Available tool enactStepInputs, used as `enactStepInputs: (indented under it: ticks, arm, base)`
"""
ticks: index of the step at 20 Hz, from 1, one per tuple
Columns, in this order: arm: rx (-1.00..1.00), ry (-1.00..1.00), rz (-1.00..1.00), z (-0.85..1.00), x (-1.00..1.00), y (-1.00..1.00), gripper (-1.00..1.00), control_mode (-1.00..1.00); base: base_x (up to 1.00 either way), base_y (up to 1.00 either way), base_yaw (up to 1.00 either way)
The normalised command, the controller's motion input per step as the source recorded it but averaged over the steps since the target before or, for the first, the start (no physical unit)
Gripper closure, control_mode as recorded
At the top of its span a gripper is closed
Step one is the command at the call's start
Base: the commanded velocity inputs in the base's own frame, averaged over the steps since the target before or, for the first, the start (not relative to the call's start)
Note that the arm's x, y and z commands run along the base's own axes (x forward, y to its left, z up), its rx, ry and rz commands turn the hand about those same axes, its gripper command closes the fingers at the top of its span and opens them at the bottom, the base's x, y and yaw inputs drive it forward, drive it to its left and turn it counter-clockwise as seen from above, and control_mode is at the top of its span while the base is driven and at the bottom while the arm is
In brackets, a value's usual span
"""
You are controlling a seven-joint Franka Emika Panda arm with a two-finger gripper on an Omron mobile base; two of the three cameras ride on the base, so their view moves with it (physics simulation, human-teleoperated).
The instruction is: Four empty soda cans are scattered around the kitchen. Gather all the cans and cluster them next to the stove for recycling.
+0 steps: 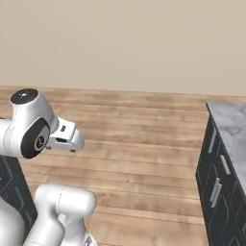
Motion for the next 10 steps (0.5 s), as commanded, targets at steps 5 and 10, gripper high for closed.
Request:
enactStepInputs:
  ticks: [5,10]
  arm:
    - [0.00,0.00,0.00,0.00,0.00,0.00,-1.00,1.00]
    - [0.00,0.00,0.00,0.00,0.00,0.00,-1.00,1.00]
  base:
    - [1.00,0.11,-0.08]
    - [1.00,0.18,-0.08]
